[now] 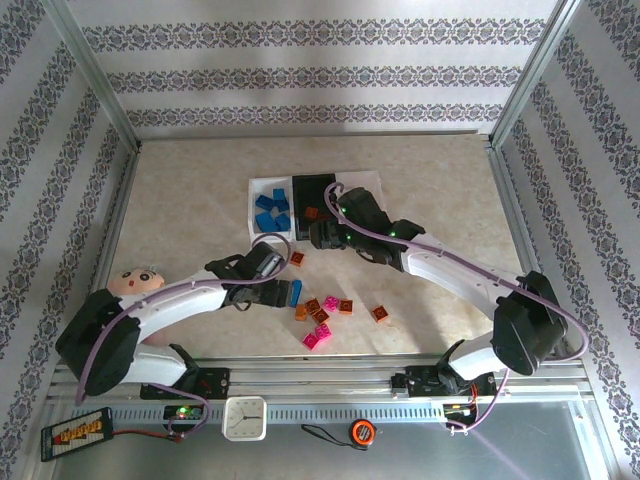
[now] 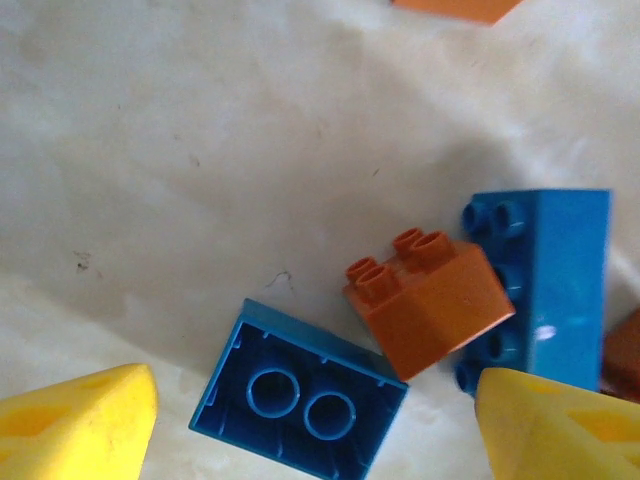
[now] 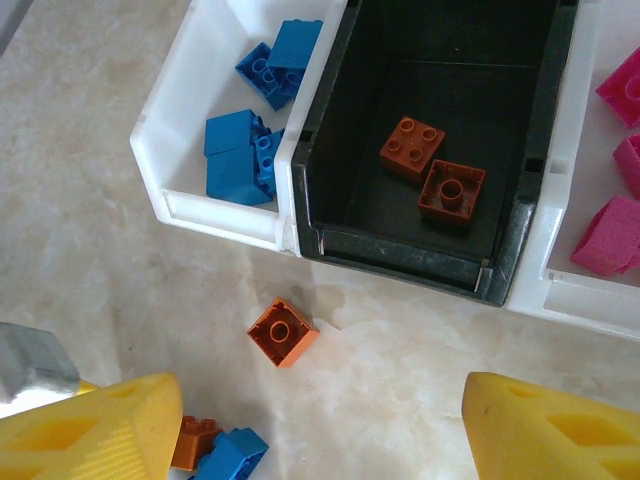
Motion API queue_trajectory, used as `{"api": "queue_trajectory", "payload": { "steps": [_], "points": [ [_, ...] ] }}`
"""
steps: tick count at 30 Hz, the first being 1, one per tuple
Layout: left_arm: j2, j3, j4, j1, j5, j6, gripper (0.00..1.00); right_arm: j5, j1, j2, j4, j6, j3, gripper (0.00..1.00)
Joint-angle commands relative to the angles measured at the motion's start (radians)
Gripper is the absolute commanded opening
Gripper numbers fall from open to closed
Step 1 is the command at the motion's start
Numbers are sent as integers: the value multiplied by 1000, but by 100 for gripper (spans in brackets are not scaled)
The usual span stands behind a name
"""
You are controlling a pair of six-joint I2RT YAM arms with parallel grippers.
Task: Sort the legos into containers by color
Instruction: Pick up the lego from the middle-left of the table, then place the lego in the container.
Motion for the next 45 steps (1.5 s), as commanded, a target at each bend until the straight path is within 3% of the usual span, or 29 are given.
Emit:
{"api": "queue_trajectory", "payload": {
  "steps": [1,8,13,17,21,26,29,37,45],
  "points": [
    [27,22,-47,-26,-67,34,82,19,-18,-37,23,18,-25,74],
    [65,7,20,-34,-53,61,82,21,-32,-61,26,20,-41,75],
    [95,2,70,-33,-35,75,73,20,-40,-71,26,22,-46,75],
    [88,0,60,-34,-25,73,59,18,-46,-77,25,23,-49,75],
    [15,-14,23,-33,-35,52,53,19,-54,-85,27,27,-57,76],
    [-125,46,-50,-22,-77,52,52,21,-63,-107,28,30,-73,76],
    [-157,129,-56,39,-84,84,52,25,-66,-126,28,35,-90,76],
    [72,381,50,264,15,143,51,23,-72,-167,23,52,-143,76],
    [377,631,25,353,18,173,51,17,-71,-202,9,54,-189,76]
  ]
}}
